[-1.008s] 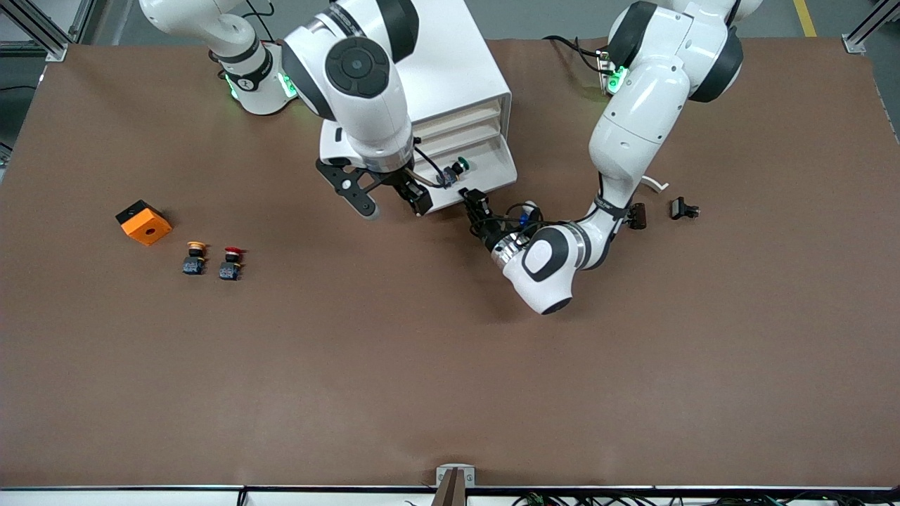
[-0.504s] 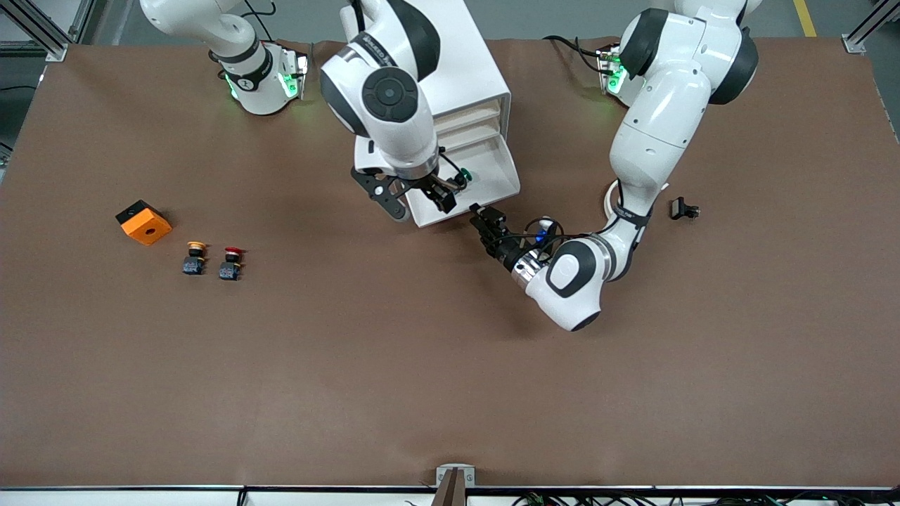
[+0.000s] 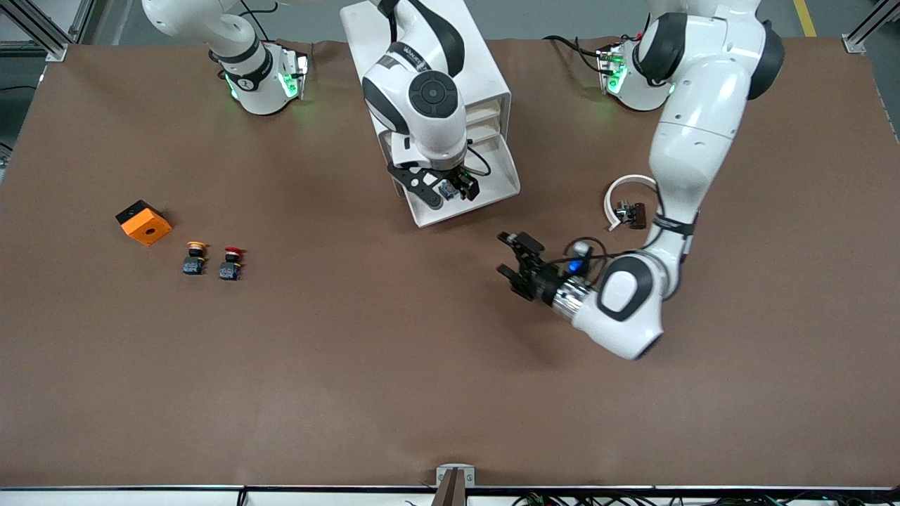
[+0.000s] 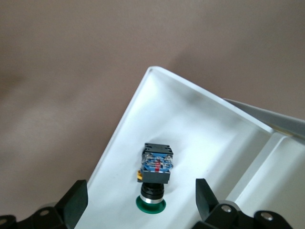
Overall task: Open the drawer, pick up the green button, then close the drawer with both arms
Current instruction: 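Lift the green button out with the right gripper while the left gripper withdraws, then carry the button toward the red buttons while the left gripper approaches the drawer, then push the drawer closed with the left gripper while the right gripper lowers the button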
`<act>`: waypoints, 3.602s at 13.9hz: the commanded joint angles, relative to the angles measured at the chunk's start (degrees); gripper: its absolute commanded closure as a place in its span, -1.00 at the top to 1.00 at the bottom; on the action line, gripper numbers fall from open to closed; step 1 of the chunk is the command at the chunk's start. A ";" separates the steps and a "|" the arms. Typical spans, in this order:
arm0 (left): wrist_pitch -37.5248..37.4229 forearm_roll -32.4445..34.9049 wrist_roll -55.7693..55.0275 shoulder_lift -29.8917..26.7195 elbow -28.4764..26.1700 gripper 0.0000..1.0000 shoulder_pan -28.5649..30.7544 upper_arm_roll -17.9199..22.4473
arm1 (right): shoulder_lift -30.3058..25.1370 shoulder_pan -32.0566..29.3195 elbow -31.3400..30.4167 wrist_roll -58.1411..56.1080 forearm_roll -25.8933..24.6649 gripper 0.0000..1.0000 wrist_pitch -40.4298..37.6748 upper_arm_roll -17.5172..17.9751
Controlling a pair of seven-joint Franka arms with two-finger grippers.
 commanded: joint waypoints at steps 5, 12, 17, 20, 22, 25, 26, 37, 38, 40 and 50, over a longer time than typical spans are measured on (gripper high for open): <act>-1.00 4.79 18.08 -9.16 -0.43 1.00 -0.27 15.79 | 2.84 1.59 -1.18 0.61 0.82 1.00 1.81 -0.55; 0.40 38.43 47.09 -16.81 -0.52 1.00 -2.55 15.99 | 6.44 2.03 -0.83 0.43 1.09 1.00 5.67 -0.55; 4.96 39.96 68.96 -19.02 -0.78 1.00 -2.90 15.90 | 6.80 2.12 -0.56 -0.53 0.91 -0.31 5.59 -0.55; 9.19 40.31 81.00 -19.98 -0.96 1.00 -3.61 15.90 | 6.80 2.03 0.14 -1.24 0.91 -0.49 5.24 -0.64; 12.95 41.35 84.90 -21.21 -1.22 1.00 -3.87 15.81 | 6.71 0.63 1.37 -1.15 1.09 -0.49 3.58 -0.55; 18.50 42.86 87.64 -21.66 -3.33 1.00 -6.06 14.67 | 6.71 -2.78 6.80 -2.80 4.41 -0.49 -5.19 -0.55; 19.29 42.86 87.64 -21.65 -4.20 1.00 -6.85 14.49 | 6.62 -4.19 8.65 -4.65 6.08 -0.49 -8.44 -0.55; 36.86 42.50 73.16 -22.97 -23.09 1.00 -15.89 7.81 | 0.30 -27.38 19.48 -40.99 9.80 -0.48 -37.73 -1.16; 37.75 42.68 71.57 -21.84 -23.37 1.00 -16.26 7.64 | -0.23 -29.33 19.39 -46.10 7.44 -0.48 -38.43 -1.08; 38.11 42.77 71.21 -19.73 -23.55 1.00 -18.44 7.64 | -1.28 -31.53 18.87 -59.44 0.16 -0.48 -38.53 -1.16; 37.50 42.15 62.60 -20.07 -32.24 1.00 -32.95 6.93 | -8.75 -37.61 -3.96 -76.29 -6.65 -0.48 -17.11 -1.16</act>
